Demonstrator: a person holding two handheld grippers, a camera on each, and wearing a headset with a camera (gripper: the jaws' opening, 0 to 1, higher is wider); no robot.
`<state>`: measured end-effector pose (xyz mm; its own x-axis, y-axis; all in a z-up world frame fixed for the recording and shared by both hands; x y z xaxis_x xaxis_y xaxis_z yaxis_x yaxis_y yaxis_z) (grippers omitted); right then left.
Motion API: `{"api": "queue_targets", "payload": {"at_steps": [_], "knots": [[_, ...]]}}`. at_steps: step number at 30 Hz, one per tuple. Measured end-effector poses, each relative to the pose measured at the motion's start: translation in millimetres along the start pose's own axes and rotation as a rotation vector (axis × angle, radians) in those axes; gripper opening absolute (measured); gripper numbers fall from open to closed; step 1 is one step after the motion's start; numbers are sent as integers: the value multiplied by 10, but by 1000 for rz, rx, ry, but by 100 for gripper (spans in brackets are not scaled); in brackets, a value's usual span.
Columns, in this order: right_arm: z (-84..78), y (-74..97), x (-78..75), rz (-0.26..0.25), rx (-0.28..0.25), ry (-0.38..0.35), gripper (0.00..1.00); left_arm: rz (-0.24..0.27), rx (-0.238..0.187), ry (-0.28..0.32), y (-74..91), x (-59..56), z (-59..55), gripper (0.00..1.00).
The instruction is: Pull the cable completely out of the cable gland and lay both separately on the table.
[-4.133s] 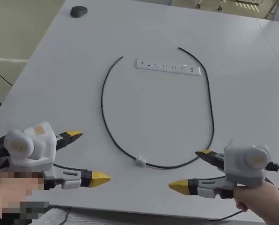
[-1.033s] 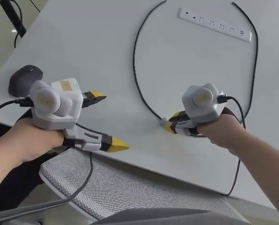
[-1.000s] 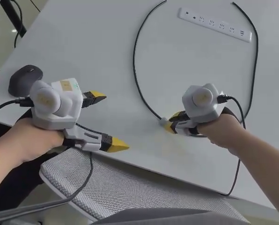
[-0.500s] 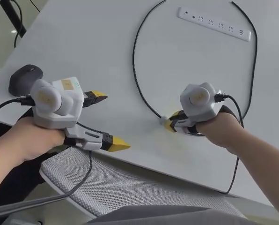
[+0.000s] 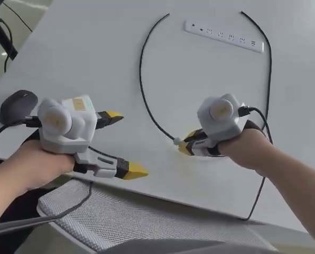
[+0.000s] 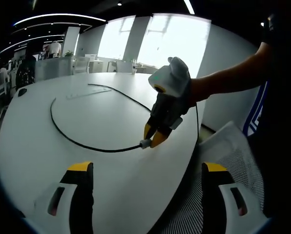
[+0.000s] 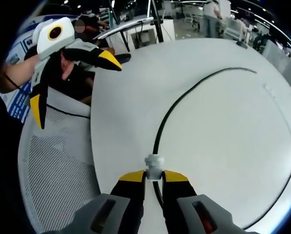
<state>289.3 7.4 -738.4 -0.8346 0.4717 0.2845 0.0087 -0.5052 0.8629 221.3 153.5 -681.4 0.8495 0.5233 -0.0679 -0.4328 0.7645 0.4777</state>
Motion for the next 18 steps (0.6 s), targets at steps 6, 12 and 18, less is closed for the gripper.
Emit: {"api": "queue_targets", "payload": {"at_steps": [6,12,18], "knots": [[25,196,91,11,-13,9,7,-34,-8,-44,-93,-31,153,90],[29,396,204,20,-6,40,7,-66,-21,-73,-185,-70,318,88],[32,553,285,21,5,80,7,-102,-29,-104,-279,-107,452,87]]}}
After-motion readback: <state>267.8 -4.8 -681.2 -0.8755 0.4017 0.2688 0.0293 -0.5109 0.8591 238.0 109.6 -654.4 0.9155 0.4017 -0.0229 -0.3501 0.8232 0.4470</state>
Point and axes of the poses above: the centre of the closed fingertips' face, and the gripper's own axes: y roughly backward along the fingers, x roughly to its left, z roughly out of its top, the point moved 5 cm from there along y, roughly backward along the fingers, and after that the axes turned 13 degrees about -y, right-handed, at the moved point
